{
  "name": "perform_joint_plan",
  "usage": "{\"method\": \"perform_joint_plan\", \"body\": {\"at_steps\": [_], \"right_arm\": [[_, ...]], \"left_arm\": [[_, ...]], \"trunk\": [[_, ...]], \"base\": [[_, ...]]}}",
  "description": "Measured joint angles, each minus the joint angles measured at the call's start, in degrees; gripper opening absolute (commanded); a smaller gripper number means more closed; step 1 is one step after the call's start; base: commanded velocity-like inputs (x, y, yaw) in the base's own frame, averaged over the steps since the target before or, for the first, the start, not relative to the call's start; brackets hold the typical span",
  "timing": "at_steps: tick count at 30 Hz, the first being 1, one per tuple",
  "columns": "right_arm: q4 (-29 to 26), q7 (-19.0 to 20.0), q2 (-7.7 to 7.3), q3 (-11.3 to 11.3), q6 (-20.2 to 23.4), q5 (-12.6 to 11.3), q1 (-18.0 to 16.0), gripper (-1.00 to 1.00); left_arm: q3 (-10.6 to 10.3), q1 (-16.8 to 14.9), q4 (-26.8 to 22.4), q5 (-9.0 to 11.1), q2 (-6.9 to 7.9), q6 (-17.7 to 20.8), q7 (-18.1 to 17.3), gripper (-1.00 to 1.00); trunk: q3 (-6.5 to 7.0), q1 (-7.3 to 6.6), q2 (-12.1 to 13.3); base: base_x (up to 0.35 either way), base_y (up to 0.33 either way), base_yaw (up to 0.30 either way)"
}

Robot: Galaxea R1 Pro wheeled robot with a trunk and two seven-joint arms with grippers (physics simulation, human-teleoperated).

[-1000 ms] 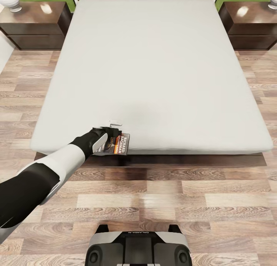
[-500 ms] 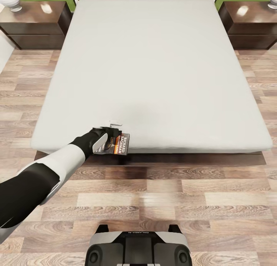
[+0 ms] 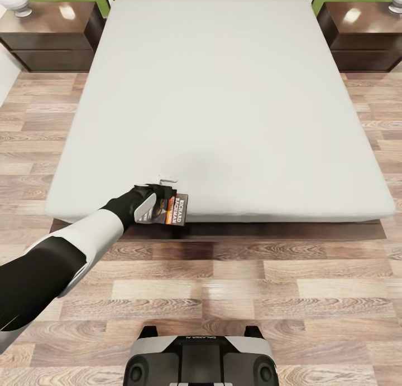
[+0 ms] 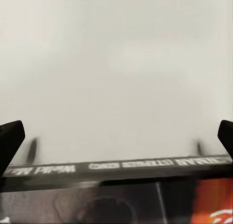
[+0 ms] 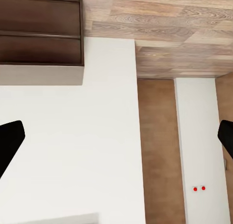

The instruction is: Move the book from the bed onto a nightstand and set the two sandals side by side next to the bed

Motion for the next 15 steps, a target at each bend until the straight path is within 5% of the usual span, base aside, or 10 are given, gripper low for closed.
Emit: {"method": "perform_joint_plan", "body": {"at_steps": [15], "right_arm": [[0.0,0.0,-0.02,0.0,0.0,0.0,0.0,1.0]], "left_arm": [[-0.2,-0.2,-0.1,0.0,0.06,0.1,0.6,1.0]], "trunk": [[0.0,0.0,0.0]], "base": [[0.0,0.0,0.0]]}}
